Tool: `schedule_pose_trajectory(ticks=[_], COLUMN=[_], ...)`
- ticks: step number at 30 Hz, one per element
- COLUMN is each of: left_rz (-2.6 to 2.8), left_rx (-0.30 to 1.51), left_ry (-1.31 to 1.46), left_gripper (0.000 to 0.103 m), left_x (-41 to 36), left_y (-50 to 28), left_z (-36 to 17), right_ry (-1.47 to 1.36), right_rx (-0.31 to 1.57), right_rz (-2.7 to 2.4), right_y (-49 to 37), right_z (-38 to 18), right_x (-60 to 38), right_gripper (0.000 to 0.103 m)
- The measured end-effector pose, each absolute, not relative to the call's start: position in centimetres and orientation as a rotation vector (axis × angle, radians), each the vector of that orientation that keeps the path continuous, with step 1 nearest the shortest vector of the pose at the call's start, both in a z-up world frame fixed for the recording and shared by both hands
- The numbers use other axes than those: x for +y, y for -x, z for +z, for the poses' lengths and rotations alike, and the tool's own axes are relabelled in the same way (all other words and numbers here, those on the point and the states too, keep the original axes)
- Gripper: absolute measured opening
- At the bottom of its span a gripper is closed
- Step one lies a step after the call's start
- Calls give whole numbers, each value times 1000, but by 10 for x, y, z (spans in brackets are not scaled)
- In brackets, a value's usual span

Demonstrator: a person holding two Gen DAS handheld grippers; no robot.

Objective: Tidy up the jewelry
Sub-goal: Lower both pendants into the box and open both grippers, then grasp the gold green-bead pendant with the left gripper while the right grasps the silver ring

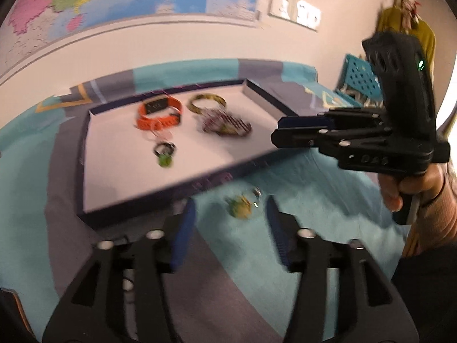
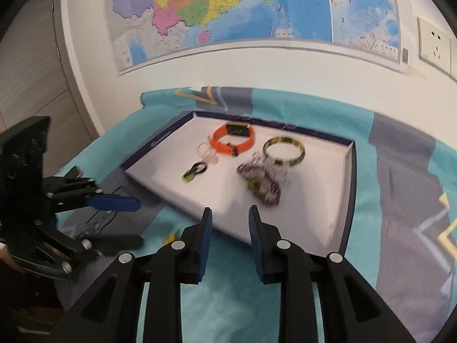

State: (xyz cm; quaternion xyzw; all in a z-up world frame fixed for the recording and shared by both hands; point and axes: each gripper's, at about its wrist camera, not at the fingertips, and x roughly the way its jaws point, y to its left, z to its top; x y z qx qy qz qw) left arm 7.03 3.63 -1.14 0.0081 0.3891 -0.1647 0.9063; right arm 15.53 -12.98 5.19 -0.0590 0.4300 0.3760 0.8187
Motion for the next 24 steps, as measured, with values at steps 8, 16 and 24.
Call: schedule_pose_trajectory(ticks=[8,16,24], left_rz=[-311,-247,-280], left_rx=[875,901,898], left_ry=[5,-12,-15], left_gripper=[72,64,32], left_x=[31,31,26], left_y=[-82,-91,-94], left_z=[-32,-37,-35], right_ry=[94,92,100], right_rx=[993,1006,1023], right_rz=[777,787,804], right_y=[-135,-132,-132], right_z=[27,25,22], right_x=[-142,-138,-134], right_gripper=[30,33,34])
